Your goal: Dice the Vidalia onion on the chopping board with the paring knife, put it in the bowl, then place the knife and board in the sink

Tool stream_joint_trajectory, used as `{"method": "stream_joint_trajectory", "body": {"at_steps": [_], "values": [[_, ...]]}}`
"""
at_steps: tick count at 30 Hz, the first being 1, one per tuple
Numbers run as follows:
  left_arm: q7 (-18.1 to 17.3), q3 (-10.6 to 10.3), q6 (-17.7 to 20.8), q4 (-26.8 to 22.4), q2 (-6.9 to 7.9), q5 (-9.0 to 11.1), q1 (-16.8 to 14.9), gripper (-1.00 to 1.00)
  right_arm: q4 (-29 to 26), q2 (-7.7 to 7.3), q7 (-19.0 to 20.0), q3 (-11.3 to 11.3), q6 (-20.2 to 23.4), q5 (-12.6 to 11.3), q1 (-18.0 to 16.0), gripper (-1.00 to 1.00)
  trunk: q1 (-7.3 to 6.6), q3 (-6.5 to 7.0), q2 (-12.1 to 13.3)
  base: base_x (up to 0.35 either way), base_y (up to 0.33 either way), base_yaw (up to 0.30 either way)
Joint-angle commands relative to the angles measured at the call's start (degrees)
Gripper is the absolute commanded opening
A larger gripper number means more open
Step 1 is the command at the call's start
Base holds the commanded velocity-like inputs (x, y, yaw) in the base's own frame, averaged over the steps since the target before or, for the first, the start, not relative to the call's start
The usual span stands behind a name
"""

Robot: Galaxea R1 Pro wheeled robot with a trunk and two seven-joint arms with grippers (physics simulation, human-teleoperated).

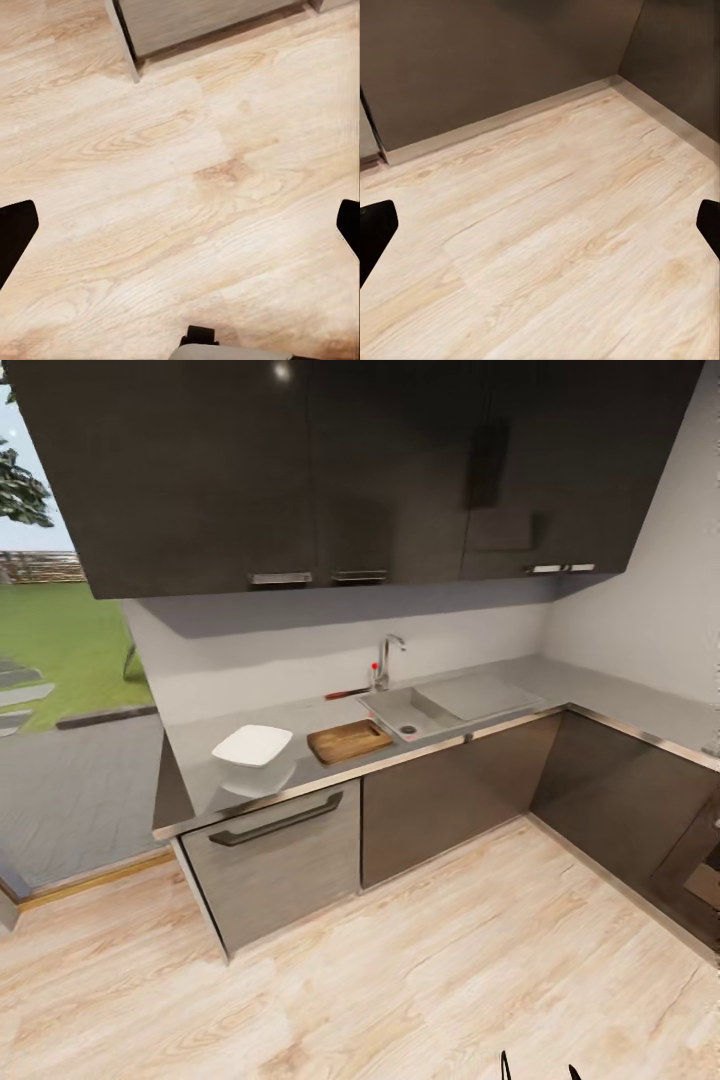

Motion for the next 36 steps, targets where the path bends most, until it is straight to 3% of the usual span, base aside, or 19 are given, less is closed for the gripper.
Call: {"method": "stream_joint_trajectory", "body": {"at_steps": [1, 16, 36], "values": [[0.09, 0.05, -0.06, -0.10, -0.02, 0.09, 0.02, 1.00, -0.03, 0.02, -0.26, -0.05, 0.01, 0.36, 0.00, 1.00, 0.04, -0.09, -0.10, 0.000, -0.318, 0.000], [0.09, 0.13, -0.03, 0.42, -0.03, 0.02, 0.02, 1.00, -0.02, 0.02, -0.29, 0.04, -0.09, 0.37, 0.00, 1.00, 0.04, -0.09, -0.10, 0.000, -0.318, 0.009], [0.09, 0.13, -0.12, 0.43, -0.03, 0.02, 0.02, 1.00, -0.02, 0.02, -0.31, 0.04, -0.49, 0.37, 0.00, 1.00, 0.04, -0.09, -0.10, 0.000, -0.318, 0.235]]}}
